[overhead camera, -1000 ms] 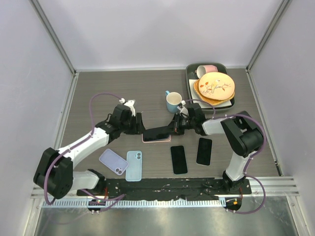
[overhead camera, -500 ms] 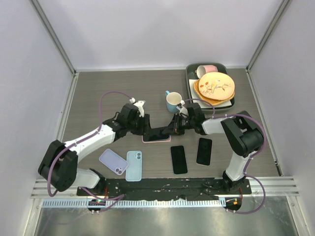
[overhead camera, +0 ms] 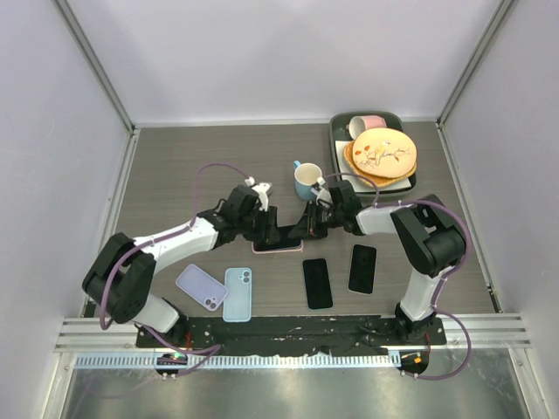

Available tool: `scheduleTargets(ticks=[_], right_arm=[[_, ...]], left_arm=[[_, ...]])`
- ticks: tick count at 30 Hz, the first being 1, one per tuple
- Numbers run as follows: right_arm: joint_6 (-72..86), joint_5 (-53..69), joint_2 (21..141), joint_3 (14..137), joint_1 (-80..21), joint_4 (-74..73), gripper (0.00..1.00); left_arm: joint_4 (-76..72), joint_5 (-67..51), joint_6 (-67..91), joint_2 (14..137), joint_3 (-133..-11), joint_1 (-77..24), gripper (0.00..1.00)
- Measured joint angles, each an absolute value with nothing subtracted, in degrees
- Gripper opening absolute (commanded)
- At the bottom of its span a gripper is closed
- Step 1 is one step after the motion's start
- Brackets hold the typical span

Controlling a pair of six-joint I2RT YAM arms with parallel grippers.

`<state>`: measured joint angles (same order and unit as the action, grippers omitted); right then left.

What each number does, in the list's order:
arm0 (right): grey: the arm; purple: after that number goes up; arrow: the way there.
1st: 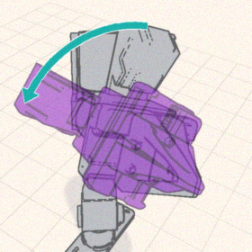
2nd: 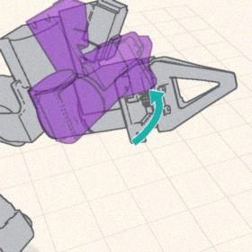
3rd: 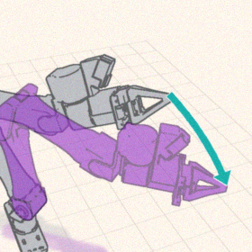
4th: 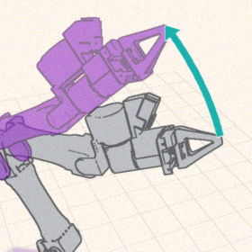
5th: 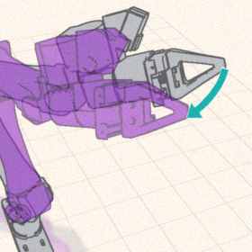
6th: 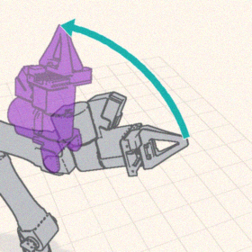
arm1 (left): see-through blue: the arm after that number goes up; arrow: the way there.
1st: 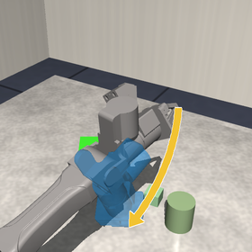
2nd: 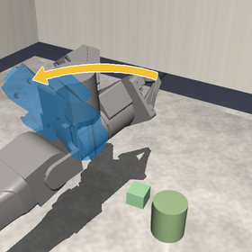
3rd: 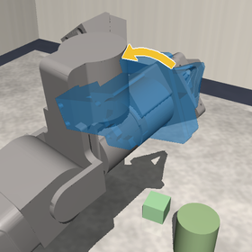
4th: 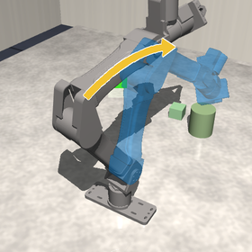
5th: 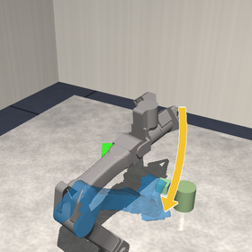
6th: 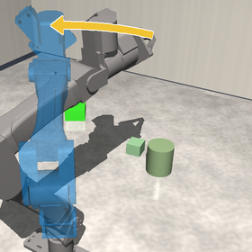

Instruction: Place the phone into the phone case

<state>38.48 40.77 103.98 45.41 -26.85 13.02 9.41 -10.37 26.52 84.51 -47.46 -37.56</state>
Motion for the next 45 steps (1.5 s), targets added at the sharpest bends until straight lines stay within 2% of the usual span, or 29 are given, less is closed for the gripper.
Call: scheduleTargets(ticks=[18, 23, 26, 41, 42, 45], right_arm=[[33.34, 28.93, 103.07, 51.27, -31.18, -0.84, 0.36], [32.88, 23.46, 102.35, 53.43, -33.39, -5.28, 0.39], [32.60, 19.46, 101.60, 54.28, -34.98, -7.31, 0.46], [27.33, -1.58, 99.88, 57.91, -43.09, -14.66, 0.51], [26.83, -2.31, 99.66, 57.91, -43.44, -14.74, 0.56], [25.12, -4.49, 98.19, 56.42, -44.18, -13.39, 0.61]], left_arm=[[-0.45, -13.37, 28.77, 94.26, -49.76, -37.93, 0.48], [-0.05, -13.93, 29.08, 94.63, -50.26, -37.67, 0.48], [0.64, -14.37, 29.10, 94.59, -50.26, -37.26, 0.49], [0.43, -12.80, 29.52, 95.35, -49.74, -37.36, 0.50], [0.30, -12.58, 29.56, 95.35, -49.65, -37.43, 0.50], [-0.14, -12.43, 29.67, 95.33, -49.39, -37.50, 0.50]])
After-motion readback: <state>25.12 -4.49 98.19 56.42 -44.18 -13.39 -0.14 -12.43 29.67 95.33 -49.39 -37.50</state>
